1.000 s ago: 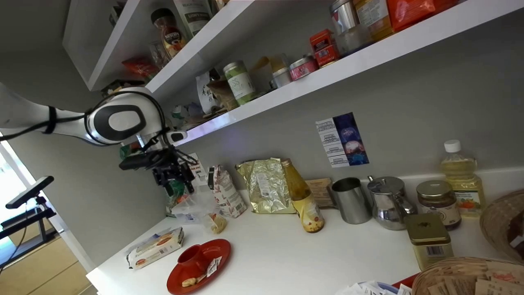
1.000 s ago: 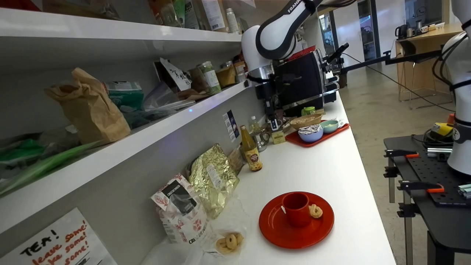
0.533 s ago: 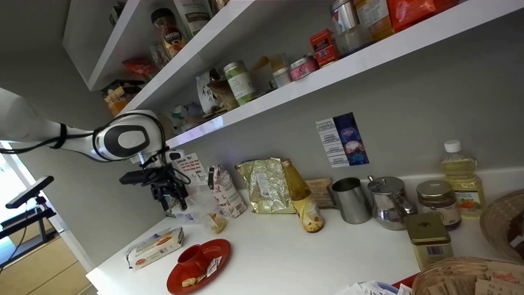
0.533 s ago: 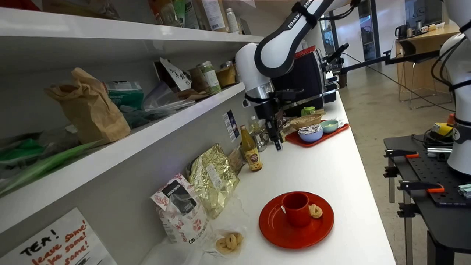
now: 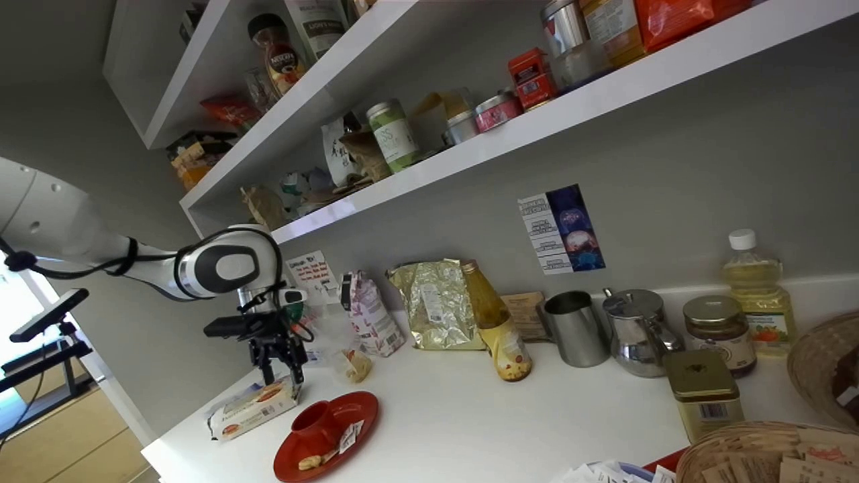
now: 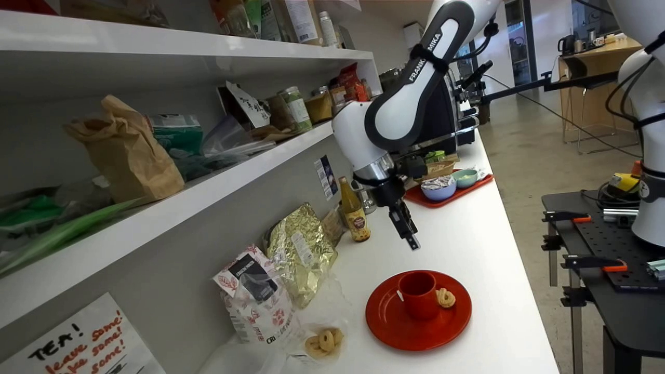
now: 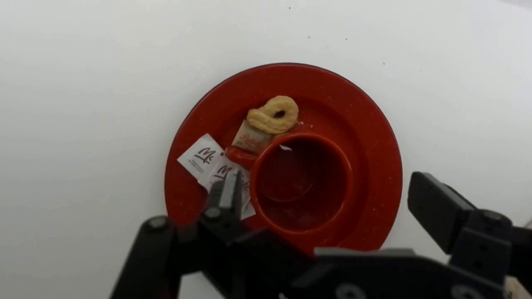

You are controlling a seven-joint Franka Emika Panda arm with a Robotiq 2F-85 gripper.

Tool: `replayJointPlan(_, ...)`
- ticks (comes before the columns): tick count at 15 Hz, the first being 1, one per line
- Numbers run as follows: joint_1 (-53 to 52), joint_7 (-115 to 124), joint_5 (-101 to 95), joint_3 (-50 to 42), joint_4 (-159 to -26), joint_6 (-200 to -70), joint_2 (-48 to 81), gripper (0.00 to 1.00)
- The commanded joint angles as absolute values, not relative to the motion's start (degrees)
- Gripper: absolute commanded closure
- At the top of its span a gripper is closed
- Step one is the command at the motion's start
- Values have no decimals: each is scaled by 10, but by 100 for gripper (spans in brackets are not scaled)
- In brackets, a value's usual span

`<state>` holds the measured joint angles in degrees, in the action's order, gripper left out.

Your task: Remove the cup from the plate

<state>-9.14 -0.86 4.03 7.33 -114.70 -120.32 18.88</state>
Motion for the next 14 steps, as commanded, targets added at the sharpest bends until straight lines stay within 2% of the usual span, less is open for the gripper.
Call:
replayJointPlan(1,-89,6,29,68,-1129,-1204,223,0)
replayJointPlan(14,-80,43,13,38,-1068,-1231,311,0)
